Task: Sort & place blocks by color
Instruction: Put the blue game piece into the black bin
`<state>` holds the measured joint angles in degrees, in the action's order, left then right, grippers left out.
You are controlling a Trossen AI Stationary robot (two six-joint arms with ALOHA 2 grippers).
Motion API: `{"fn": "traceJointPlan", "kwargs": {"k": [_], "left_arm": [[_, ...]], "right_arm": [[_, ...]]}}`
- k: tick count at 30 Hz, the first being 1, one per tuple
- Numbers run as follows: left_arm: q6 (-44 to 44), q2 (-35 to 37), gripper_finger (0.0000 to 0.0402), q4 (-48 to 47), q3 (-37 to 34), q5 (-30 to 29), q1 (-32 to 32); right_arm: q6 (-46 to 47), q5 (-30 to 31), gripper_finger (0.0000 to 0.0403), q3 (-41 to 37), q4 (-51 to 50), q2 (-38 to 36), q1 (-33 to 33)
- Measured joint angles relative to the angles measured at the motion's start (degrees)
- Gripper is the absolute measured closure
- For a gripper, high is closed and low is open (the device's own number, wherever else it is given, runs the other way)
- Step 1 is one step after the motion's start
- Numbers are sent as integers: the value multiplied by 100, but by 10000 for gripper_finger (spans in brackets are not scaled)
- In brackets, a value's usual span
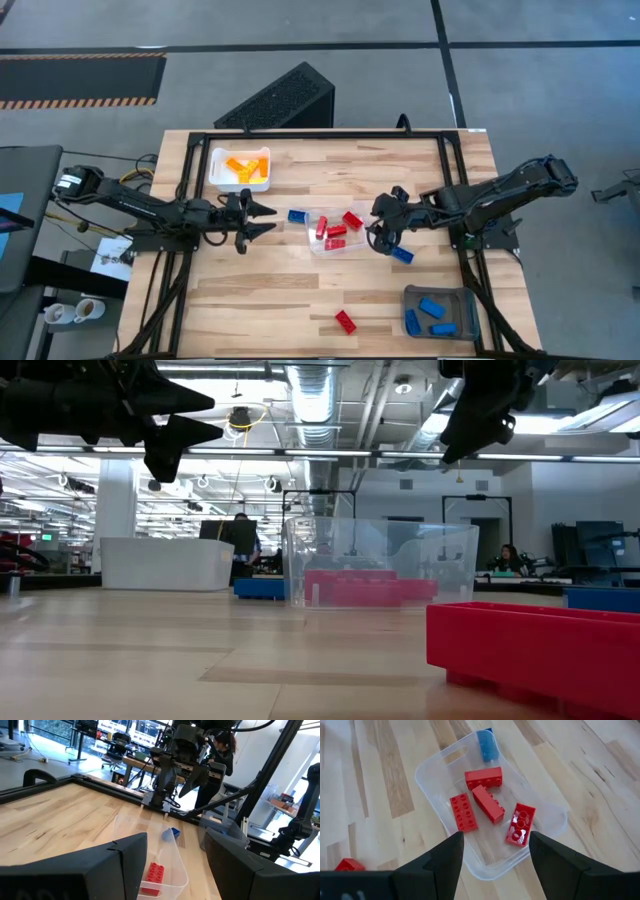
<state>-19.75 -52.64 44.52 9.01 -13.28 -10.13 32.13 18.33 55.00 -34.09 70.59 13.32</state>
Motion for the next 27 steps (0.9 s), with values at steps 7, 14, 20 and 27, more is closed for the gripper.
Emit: {"fn": "traceJointPlan", "kwargs": {"k": [7, 14, 20, 27], "left_arm": [[-1, 0, 220, 0, 0, -2, 0], [0, 0, 220, 0, -1, -2, 0], [1, 0, 220, 0, 0, -2, 0], [2, 0, 220, 0, -2, -13, 0]], "right_arm": [[-1, 0, 154, 0, 0, 0, 0], [-3, -1, 154, 0, 0, 0, -69], [-6, -16, 154, 0, -2, 0, -146], [-7, -51, 154, 0, -138, 0, -149]]}}
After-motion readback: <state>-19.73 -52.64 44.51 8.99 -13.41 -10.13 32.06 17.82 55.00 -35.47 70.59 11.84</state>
